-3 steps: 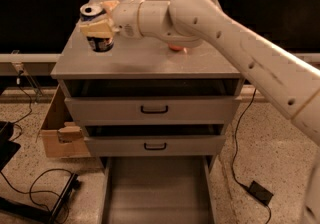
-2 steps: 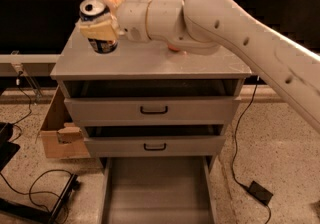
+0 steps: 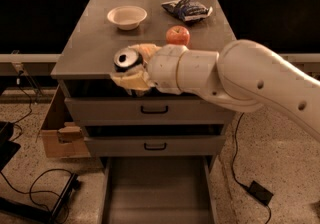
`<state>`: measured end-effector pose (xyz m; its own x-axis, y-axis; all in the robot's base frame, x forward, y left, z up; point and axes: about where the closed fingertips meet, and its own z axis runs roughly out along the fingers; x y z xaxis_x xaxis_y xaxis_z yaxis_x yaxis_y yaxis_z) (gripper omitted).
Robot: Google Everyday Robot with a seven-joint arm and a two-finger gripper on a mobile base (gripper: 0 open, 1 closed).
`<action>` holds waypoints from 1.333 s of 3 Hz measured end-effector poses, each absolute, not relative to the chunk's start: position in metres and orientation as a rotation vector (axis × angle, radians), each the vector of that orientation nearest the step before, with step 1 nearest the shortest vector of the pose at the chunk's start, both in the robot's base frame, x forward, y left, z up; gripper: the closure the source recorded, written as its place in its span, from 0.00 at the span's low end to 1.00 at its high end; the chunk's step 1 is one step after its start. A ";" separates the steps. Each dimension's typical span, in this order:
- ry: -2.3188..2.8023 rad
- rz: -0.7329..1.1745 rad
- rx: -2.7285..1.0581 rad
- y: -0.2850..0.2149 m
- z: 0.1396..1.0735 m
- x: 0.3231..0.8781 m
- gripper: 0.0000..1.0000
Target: Place pepsi can into bottom drawer
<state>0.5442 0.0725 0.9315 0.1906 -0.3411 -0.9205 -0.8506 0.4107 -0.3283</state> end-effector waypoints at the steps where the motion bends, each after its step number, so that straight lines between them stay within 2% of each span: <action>1: 1.459 0.462 -1.094 0.038 0.877 0.539 1.00; 2: 1.516 0.504 -0.968 0.008 0.806 0.573 1.00; 3: 1.516 0.504 -0.968 0.008 0.806 0.573 1.00; 4: 1.592 0.569 -0.905 0.005 0.760 0.564 1.00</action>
Offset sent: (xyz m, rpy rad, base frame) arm 0.0672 -0.0890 -0.1819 0.1378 0.1270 -0.2144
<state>0.5643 0.0054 0.7602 -0.0419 -0.2457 -0.9684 -0.8039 0.5839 -0.1133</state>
